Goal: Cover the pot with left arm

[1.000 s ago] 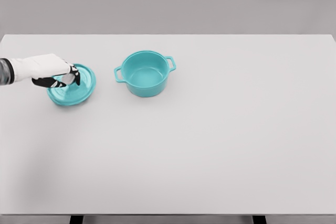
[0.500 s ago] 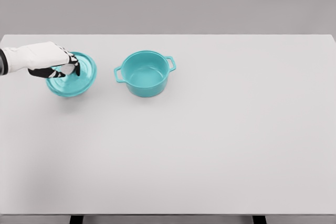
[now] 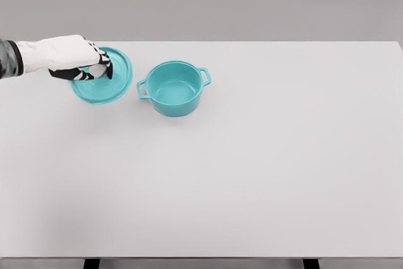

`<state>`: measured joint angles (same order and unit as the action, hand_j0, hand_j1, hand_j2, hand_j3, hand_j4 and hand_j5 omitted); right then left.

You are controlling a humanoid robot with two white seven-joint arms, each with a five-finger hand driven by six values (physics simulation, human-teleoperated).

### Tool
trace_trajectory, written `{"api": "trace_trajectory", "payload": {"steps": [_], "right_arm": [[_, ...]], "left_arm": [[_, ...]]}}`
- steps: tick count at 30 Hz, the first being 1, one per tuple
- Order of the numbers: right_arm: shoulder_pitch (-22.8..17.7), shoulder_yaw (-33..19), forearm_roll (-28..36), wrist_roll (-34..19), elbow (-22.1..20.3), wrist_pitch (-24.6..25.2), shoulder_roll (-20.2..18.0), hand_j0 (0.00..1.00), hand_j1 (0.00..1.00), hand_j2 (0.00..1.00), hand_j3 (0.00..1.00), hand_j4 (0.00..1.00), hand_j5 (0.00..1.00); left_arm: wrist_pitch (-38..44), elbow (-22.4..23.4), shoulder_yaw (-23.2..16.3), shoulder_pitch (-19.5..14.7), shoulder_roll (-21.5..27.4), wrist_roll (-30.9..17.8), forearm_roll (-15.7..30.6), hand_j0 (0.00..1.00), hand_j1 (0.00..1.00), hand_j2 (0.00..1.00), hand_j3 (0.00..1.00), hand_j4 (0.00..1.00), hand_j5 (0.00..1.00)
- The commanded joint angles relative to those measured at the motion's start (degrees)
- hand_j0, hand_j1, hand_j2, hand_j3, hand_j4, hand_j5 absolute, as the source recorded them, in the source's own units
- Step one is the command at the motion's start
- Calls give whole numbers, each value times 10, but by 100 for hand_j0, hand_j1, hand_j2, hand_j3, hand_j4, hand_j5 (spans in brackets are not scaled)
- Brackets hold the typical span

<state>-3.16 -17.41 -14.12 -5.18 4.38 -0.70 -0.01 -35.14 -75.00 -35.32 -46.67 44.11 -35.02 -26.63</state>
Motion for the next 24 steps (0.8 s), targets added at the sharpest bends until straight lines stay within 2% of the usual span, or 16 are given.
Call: {"api": "trace_trajectory", "payload": {"steps": [1, 4, 17, 24], "right_arm": [[0, 0, 0, 0, 0, 0, 0, 100, 100, 100, 100, 100, 100], [0, 0, 0, 0, 0, 0, 0, 100, 100, 100, 100, 100, 100], [0, 0, 0, 0, 0, 0, 0, 100, 100, 100, 100, 100, 100], [0, 0, 0, 0, 0, 0, 0, 100, 100, 100, 100, 100, 100]], "left_arm": [[1, 0, -12, -3, -13, 0, 2, 53, 53, 53, 53, 53, 53], [1, 5, -26, -17, -23, 0, 3, 53, 53, 53, 53, 53, 53], [1, 7, -27, -30, -61, 0, 1, 52, 52, 52, 52, 52, 52], [1, 28, -41, -46, -90, 0, -3, 53, 53, 53, 53, 53, 53]]}}
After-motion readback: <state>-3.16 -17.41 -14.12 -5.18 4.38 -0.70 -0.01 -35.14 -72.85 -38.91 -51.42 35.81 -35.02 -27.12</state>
